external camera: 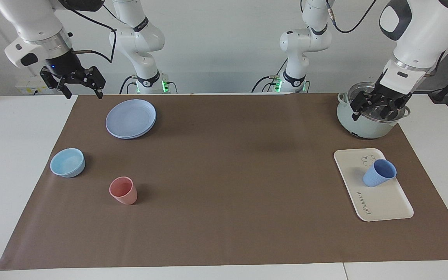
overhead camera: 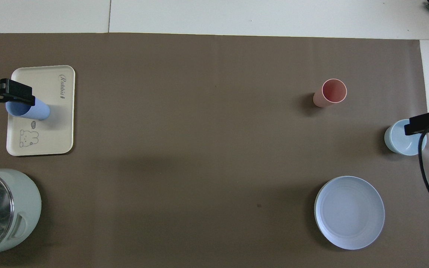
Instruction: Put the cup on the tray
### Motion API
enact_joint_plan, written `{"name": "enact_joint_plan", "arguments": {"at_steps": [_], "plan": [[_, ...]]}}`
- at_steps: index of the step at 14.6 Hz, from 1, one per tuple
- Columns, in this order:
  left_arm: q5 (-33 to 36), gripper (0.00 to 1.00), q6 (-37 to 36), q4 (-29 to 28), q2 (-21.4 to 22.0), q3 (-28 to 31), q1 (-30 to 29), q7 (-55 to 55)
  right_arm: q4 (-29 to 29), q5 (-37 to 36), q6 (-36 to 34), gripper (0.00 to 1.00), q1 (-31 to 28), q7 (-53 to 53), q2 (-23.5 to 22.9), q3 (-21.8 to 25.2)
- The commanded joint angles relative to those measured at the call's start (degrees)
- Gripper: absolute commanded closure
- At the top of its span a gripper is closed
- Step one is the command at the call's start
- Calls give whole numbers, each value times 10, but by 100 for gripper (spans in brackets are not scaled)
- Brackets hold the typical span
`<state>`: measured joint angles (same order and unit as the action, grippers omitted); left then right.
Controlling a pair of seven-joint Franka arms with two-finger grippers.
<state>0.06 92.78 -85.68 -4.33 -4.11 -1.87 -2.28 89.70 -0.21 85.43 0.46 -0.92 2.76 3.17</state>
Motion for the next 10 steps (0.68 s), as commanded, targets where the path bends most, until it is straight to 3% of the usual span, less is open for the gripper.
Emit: {"name": "enact_joint_plan", "arguments": {"at_steps": [1, 7, 10], "plan": [[26, 0, -3, 6, 11, -1, -4, 3, -1, -9, -13, 0, -3, 10, 3, -5], [35, 0, -20, 4, 23, -5, -2, -4, 10, -11, -4, 0, -8, 8, 6, -4], [35, 0, -26, 2, 27, -6, -2, -2, 10, -12, -3, 0, 22, 8, 7, 24]]}}
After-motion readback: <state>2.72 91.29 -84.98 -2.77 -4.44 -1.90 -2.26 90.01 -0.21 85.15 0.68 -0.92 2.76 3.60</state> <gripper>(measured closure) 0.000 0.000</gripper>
